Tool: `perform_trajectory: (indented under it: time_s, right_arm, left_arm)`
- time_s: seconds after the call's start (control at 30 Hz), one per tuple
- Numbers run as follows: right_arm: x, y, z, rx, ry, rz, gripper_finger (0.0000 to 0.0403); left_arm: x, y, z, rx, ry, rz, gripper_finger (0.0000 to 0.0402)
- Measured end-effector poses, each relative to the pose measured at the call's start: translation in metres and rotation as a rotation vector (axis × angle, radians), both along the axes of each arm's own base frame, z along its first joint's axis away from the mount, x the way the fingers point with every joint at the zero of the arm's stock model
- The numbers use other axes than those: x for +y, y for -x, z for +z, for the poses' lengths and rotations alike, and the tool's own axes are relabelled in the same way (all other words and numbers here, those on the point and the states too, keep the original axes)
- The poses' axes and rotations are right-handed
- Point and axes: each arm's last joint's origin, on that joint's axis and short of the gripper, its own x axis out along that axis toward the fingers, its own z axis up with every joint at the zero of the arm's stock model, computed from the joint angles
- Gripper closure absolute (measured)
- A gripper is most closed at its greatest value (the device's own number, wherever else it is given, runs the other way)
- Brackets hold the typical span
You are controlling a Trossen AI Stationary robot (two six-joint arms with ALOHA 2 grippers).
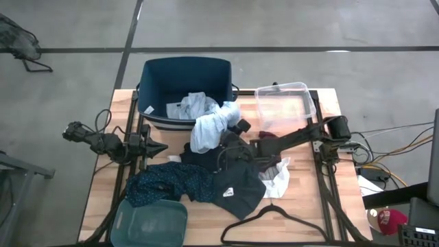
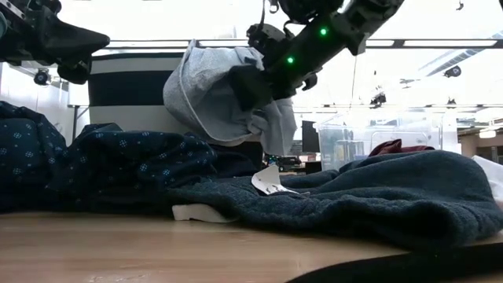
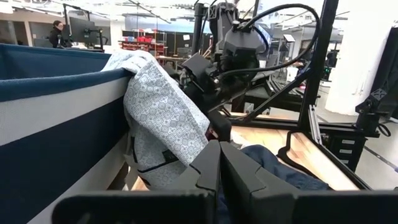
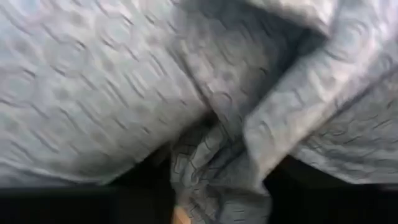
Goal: Pick & Place Cloths
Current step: Put the light blue polo shirt into the blue laundry organizer
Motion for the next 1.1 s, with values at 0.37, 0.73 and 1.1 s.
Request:
perform_trajectory:
  time_s: [0.37,0.73,1.1]
  right_arm:
    - [0.029,-0.006,0.021,0.095,0.063,0.102,0.0388]
    - [0.061,-0.026,0.104,0.115,0.247,0.242,0.0391]
    - [0.029,-0.031,0.169,0.147,0.341,0.111,0.0391]
  left_arm:
    - [0.000,0.000,0.000,0.001,0.000,0.000,0.0388]
    - [0.000,0.000,0.000,0.001,0.000,0.000,0.0388]
    - [0.000,0.000,0.000,0.001,0.000,0.000,0.0388]
